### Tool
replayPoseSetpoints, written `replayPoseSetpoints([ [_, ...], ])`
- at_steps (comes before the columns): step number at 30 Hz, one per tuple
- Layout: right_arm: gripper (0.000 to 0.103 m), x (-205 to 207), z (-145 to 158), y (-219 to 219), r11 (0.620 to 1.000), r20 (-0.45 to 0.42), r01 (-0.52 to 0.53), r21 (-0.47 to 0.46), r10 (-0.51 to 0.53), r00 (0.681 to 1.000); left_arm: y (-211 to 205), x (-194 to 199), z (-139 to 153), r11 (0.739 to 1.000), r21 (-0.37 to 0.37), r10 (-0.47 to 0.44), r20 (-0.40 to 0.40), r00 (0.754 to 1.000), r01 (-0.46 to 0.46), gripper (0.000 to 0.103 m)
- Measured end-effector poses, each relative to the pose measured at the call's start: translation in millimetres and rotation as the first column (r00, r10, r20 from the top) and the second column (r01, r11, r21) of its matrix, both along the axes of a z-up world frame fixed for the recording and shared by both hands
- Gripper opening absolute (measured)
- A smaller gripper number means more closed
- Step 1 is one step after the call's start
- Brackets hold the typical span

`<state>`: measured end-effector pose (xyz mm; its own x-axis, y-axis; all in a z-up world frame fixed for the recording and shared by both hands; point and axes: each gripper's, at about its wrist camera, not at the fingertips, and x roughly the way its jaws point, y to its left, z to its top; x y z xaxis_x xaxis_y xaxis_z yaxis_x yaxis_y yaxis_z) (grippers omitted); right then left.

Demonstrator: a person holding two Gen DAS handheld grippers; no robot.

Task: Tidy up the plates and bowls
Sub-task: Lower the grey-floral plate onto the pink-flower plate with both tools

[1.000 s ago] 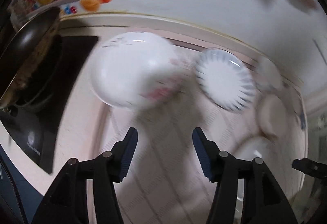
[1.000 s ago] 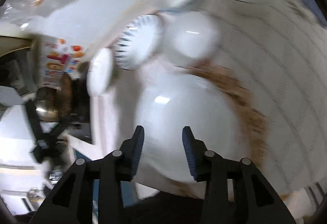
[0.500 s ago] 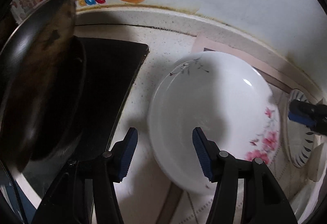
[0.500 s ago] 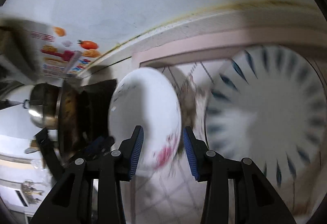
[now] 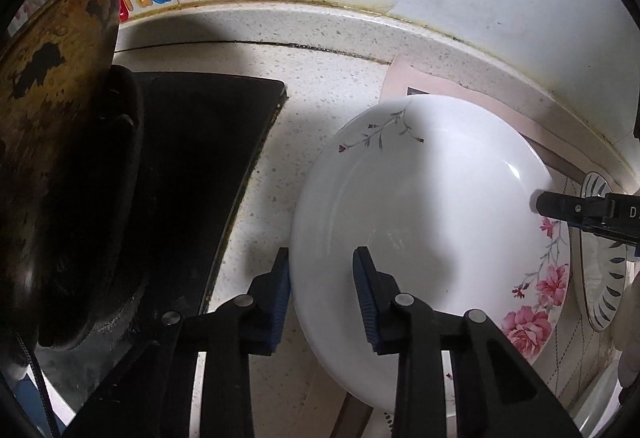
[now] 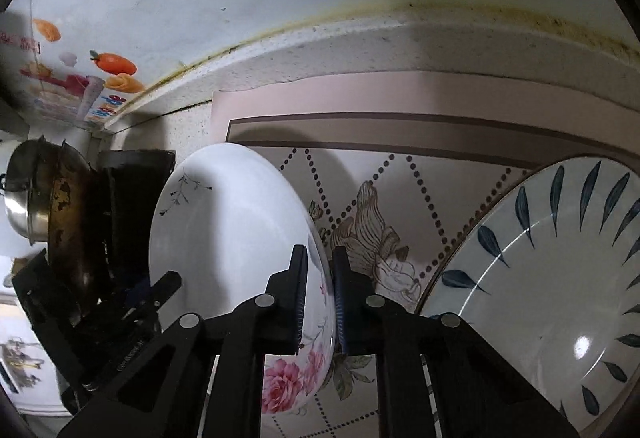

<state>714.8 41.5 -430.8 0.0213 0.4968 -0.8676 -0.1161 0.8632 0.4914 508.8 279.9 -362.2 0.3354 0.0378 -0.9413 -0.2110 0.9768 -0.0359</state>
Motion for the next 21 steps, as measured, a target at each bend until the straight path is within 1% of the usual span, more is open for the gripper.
replayPoseSetpoints([
  [2, 0.014, -1.7, 0.5, -3.2, 1.000, -0.008, 0.010, 0.007, -0.010, 1.000, 1.5, -1.0, 0.4, 1.000, -0.021, 0.005, 0.000, 1.000, -0.005, 0.028],
  [4, 0.014, -3.8, 1.1, -6.3, 1.000, -0.014, 0.016, 0.005, -0.016, 1.000, 3.2, -0.4, 2.1, 1.000, -0.017, -0.002, 0.009, 1.000, 0.002, 0.027],
  [5, 0.014, -5.3, 2.0, -8.1, 1.000, -0.013, 0.018, 0.008, -0.018, 1.000, -3.7, 4.2, 3.9, 1.000, -0.015, -0.006, 0.014, 1.000, 0.006, 0.027],
  [9, 0.014, -13.8, 7.2, -16.9, 0.999, -0.033, 0.036, 0.020, -0.035, 0.999, -8.0, -0.5, 17.9, 1.000, -0.017, -0.022, 0.028, 0.999, 0.023, 0.027],
  [15, 0.014, -32.7, 27.6, -37.6, 0.998, -0.039, 0.056, 0.015, -0.055, 0.998, -24.8, -10.7, 40.7, 0.997, -0.020, -0.071, 0.042, 0.997, 0.072, 0.027],
  [19, 0.014, -52.8, 44.9, -60.0, 0.998, -0.048, 0.064, 0.006, -0.064, 0.997, -46.2, -30.0, 53.6, 0.993, -0.029, -0.110, 0.037, 0.993, 0.112, 0.027],
  [21, 0.014, -68.0, 51.7, -73.9, 0.997, -0.068, 0.072, 0.004, -0.072, 0.995, -56.3, -40.6, 57.1, 0.991, -0.031, -0.126, 0.037, 0.991, 0.127, 0.027],
])
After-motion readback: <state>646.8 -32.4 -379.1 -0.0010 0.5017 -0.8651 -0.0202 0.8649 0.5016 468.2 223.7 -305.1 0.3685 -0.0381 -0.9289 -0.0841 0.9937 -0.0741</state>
